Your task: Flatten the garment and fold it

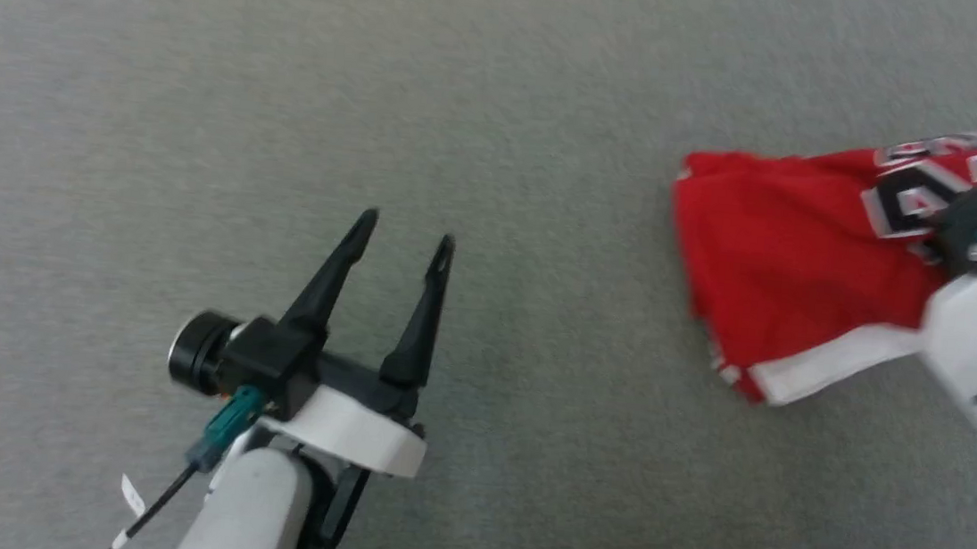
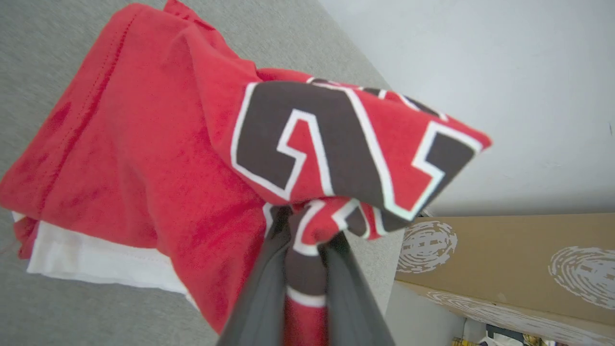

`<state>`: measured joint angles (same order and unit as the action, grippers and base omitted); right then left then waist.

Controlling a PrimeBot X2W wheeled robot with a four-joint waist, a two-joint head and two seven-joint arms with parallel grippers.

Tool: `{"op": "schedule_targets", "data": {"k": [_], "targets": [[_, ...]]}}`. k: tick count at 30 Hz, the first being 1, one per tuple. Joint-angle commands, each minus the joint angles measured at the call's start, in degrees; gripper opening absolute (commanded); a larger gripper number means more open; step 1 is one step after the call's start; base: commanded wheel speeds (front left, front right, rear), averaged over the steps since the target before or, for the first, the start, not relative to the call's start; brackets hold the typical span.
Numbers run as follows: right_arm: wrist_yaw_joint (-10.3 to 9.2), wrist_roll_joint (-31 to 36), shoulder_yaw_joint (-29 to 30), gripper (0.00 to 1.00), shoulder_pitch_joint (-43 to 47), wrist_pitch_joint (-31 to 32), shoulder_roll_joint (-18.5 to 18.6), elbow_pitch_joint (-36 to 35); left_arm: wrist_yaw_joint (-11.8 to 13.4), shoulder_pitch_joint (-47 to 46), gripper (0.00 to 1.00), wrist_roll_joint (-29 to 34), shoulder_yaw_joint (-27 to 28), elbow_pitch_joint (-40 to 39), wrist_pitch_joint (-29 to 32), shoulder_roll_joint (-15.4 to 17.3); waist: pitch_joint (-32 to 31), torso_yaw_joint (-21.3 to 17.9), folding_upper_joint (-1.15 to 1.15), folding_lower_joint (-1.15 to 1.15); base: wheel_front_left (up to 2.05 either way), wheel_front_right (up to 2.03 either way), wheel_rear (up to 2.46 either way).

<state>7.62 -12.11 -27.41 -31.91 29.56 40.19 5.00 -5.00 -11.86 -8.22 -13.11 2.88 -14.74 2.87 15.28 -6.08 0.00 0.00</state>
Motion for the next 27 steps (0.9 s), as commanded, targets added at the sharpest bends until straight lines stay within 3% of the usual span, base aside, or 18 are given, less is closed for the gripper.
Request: {"op": "schedule_targets", "data": {"k": [1, 6, 14, 22, 23, 24, 27], "targets": [[-0.13, 0.64, 0.1, 0.0, -1.93, -0.98, 2.34, 1.09, -0.62, -2.03, 1.0, 1.37, -0.8, 0.05, -0.26, 0.01, 8.5, -7.03, 0.0, 0.0, 0.0, 0.0, 0.0], [-0.13, 1.52, 1.94, 0.0, -3.7, -4.88, 7.9, 6.59, -1.33, -6.32, 1.0, 2.85, -2.87, -1.54, -0.26, 0.01, 13.94, -6.45, 0.0, 0.0, 0.0, 0.0, 0.0], [-0.13, 4.19, 7.25, 0.0, -3.38, -14.22, 14.72, 18.49, -1.75, -10.51, 1.0, 3.39, -3.77, -4.61, -0.26, 0.01, 20.52, -1.85, 0.0, 0.0, 0.0, 0.0, 0.0], [-0.13, 7.65, 15.89, 0.0, -3.13, -20.61, 14.48, 27.77, -1.61, -11.82, 1.0, 3.35, -2.59, -5.75, -0.26, 0.01, 23.73, 1.57, 0.0, 0.0, 0.0, 0.0, 0.0], [-0.13, 7.96, 16.67, 0.45, -3.17, -20.9, 14.14, 28.45, -1.55, -11.79, 1.0, 3.24, -2.43, -5.78, -0.26, 0.01, 23.78, 1.72, 0.0, 0.0, 0.0, 0.0, 0.0], [-0.13, 8.5, 17.53, 1.0, -3.29, -21.22, 13.83, 29.04, -1.54, -11.74, 1.0, 3.15, -2.3, -5.78, -0.26, 0.01, 23.77, 1.84, 0.0, 0.0, 0.0, 0.0, 0.0], [-0.13, 9.85, 19.68, 1.0, -3.47, -22.36, 12.55, 30.25, -1.52, -11.44, 1.0, 2.8, -2.04, -5.27, -0.26, 0.01, 22.67, 2.0, 0.0, 0.0, 0.0, 0.0, 0.0]]}}
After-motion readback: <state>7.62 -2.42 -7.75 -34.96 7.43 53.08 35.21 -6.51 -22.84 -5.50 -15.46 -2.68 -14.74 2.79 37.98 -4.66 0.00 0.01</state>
